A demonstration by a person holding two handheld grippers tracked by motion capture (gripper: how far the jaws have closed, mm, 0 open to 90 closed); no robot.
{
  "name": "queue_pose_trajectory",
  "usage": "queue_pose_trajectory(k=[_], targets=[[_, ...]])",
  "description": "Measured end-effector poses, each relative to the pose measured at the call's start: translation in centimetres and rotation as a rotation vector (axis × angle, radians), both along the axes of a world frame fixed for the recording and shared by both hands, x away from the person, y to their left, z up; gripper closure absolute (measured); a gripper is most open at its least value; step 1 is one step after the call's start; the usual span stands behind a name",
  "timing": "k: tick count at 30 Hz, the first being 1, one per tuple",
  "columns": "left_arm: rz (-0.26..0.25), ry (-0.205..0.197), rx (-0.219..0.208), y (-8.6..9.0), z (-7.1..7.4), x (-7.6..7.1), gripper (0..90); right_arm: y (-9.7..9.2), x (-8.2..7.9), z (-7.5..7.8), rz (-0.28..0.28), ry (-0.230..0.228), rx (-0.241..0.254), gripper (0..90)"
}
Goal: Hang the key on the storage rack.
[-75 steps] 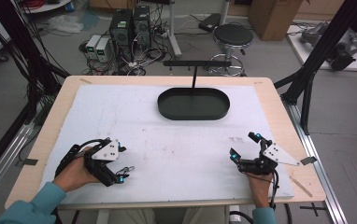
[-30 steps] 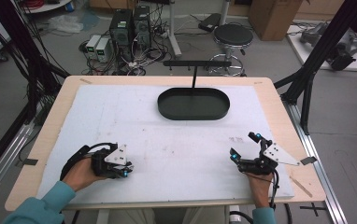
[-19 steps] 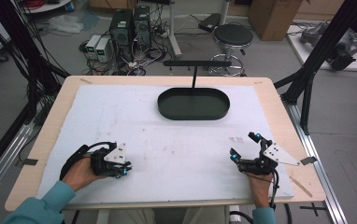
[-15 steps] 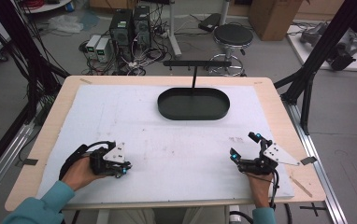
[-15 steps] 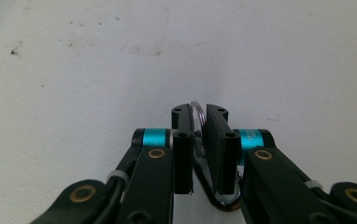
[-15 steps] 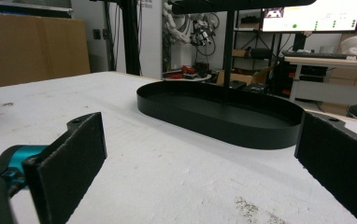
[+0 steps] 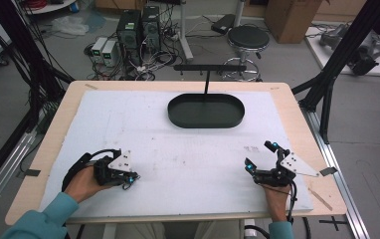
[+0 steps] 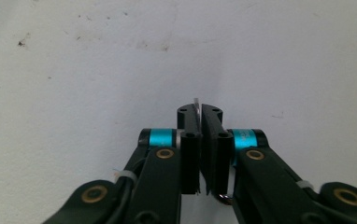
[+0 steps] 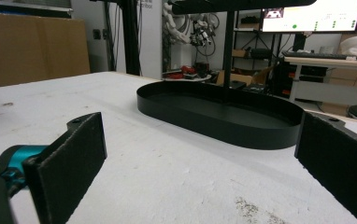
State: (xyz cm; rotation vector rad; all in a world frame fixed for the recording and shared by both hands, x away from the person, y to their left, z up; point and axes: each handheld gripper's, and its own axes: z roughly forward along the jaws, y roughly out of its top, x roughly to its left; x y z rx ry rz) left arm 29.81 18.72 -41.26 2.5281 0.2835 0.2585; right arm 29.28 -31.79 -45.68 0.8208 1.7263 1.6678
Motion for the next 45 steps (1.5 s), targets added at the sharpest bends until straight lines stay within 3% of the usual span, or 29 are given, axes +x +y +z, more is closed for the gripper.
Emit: queue_pose_trajectory(k=[12, 17, 18, 25, 31, 36, 38, 39, 45], targets=[[0.003, 0.029, -0.039, 0.2, 0.0, 0.3, 88.2, 0.0, 0.0, 0.0, -0.001, 0.005, 0.004, 1.6], [0.005, 0.028, -0.09, 0.5, 0.4, 0.6, 88.3, 0.0, 0.0, 0.0, -0.006, 0.002, 0.002, 1.6], [0.018, 0.035, -0.124, 0.5, 0.4, 0.7, 88.3, 0.0, 0.0, 0.0, -0.005, 0.005, 0.004, 1.6], [0.047, 0.026, -0.246, 0.9, 1.2, 1.1, 88.3, -0.2, 0.5, 0.4, 0.005, 0.049, 0.001, 1.6], [0.041, 0.008, -0.344, 0.2, 2.2, 1.5, 88.3, 0.0, 0.7, 1.6, 0.039, 0.044, 0.001, 1.6], [0.024, -0.02, -0.423, -0.5, 3.3, 1.7, 88.3, 0.4, 1.2, 3.3, 0.101, 0.049, -0.023, 1.5], [0.012, -0.027, -0.44, -0.8, 3.9, 1.9, 88.4, 0.6, 1.8, 4.2, 0.155, 0.054, 0.003, 1.6], [0.015, -0.034, -0.454, -1.0, 4.1, 1.9, 88.4, 0.6, 1.8, 4.2, 0.155, 0.054, 0.003, 1.6], [0.012, -0.035, -0.542, -1.3, 5.2, 2.3, 88.3, 1.4, 2.5, 6.3, 0.248, 0.038, -0.02, 1.6]])
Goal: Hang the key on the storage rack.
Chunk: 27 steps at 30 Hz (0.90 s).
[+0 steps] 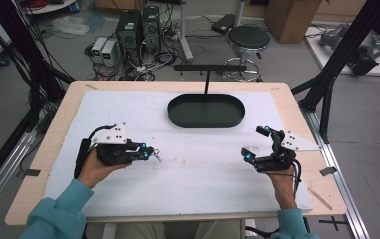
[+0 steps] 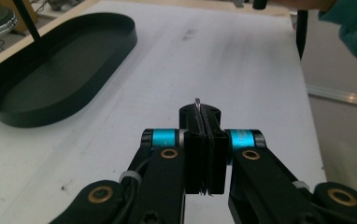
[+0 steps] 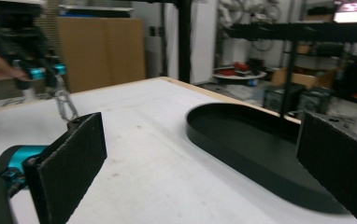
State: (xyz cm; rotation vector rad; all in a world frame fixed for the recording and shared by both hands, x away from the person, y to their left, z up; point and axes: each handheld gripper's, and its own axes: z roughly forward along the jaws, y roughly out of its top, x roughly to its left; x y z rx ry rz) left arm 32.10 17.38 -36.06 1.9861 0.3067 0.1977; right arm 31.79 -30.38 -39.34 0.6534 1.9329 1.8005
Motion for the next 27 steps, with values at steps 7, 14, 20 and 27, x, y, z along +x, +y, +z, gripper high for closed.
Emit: queue_pose_trajectory(k=[7, 14, 20, 27], targets=[[-0.016, -0.007, -0.067, -0.4, 0.6, 0.4, 88.4, 2.1, 0.6, 2.3, 0.116, -0.01, -0.059, 1.6], [-0.041, -0.012, -0.119, -0.9, 1.9, 0.9, 88.3, 4.0, 1.3, 4.2, 0.226, -0.004, -0.073, 1.6], [-0.073, -0.032, -0.134, -1.8, 2.9, 1.4, 88.3, 5.7, 2.2, 5.7, 0.302, 0.005, -0.094, 1.6], [-0.108, -0.041, -0.155, -3.1, 4.0, 2.2, 88.3, 7.6, 3.2, 6.8, 0.376, 0.03, -0.094, 1.8]])
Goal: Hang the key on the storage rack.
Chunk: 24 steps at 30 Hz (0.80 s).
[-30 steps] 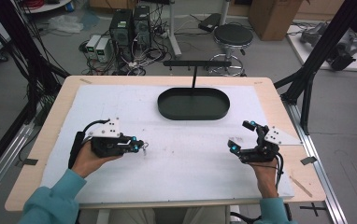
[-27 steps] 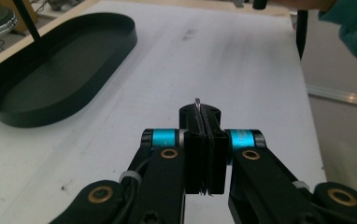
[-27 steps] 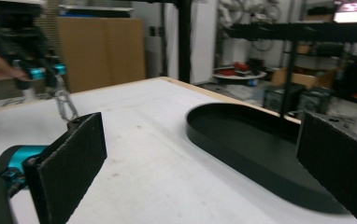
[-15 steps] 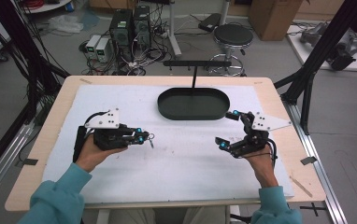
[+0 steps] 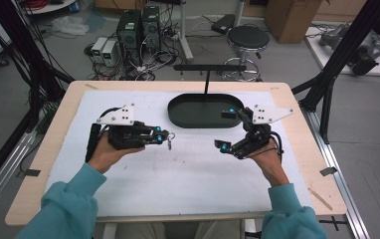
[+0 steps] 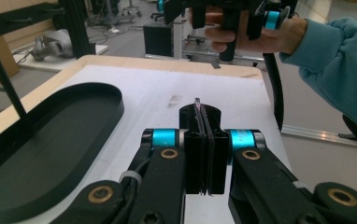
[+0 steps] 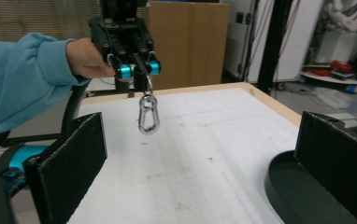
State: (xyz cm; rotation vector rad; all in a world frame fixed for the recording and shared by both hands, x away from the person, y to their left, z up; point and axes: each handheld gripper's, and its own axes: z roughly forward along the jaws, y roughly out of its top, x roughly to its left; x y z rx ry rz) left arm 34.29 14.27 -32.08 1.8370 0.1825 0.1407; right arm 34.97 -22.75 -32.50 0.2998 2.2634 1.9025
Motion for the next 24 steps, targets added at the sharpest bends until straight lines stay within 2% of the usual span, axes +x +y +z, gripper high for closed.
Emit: queue_pose_trajectory(k=[4, 12, 15, 20, 21, 24], targets=[[-0.026, -0.004, -0.023, -0.7, 0.5, 0.3, 88.3, 1.2, 0.4, 0.3, 0.053, -0.001, -0.014, 5.4], [-0.053, -0.012, -0.026, -1.3, 0.9, 0.4, 88.3, 3.2, 0.9, 0.5, 0.11, 0.004, -0.031, 6.7], [-0.056, -0.014, -0.028, -1.4, 1.0, 0.5, 88.3, 3.7, 1.0, 0.4, 0.14, 0.004, -0.032, 15.4], [-0.064, -0.021, -0.025, -1.6, 1.2, 0.6, 88.3, 4.2, 1.3, 0.3, 0.174, 0.02, -0.009, 21.3], [-0.063, -0.018, -0.036, -1.8, 1.2, 0.5, 88.3, 4.3, 1.3, 0.2, 0.182, 0.017, -0.01, 23.9], [-0.072, -0.022, -0.03, -2.0, 1.2, 0.6, 88.3, 4.7, 1.4, 0.2, 0.197, 0.013, -0.022, 30.7]])
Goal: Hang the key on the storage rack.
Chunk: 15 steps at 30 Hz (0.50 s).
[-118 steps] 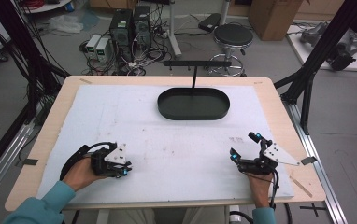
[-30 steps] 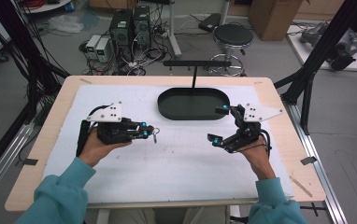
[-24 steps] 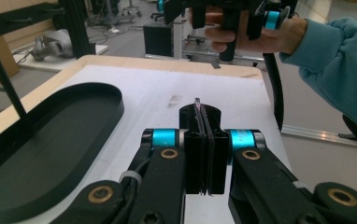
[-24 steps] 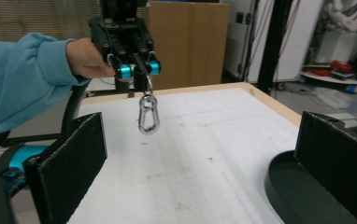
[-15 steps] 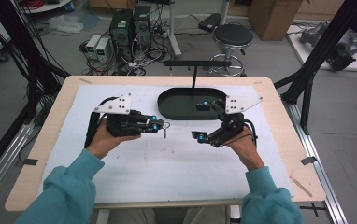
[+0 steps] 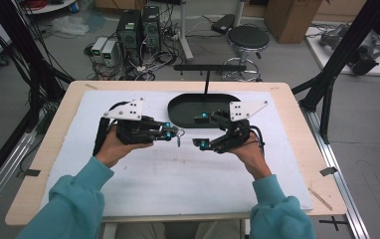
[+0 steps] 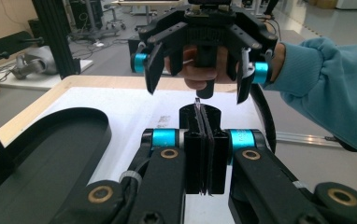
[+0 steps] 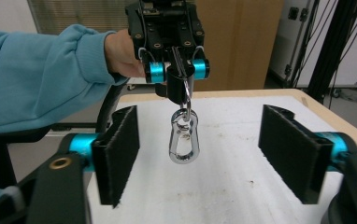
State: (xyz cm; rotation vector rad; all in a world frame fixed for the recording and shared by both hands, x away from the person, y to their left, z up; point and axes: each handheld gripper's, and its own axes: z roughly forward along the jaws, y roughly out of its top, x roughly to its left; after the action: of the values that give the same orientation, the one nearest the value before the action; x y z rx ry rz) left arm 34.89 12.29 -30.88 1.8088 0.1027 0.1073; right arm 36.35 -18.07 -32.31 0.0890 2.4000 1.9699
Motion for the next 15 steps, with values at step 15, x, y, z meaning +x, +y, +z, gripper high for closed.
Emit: queue_pose_trajectory(k=[15], targets=[[-0.021, 0.0, 0.013, -0.52, -0.22, 0.04, 88.3, 1.07, 0.22, -0.4, 0.073, 0.024, -0.021, 57.3]])
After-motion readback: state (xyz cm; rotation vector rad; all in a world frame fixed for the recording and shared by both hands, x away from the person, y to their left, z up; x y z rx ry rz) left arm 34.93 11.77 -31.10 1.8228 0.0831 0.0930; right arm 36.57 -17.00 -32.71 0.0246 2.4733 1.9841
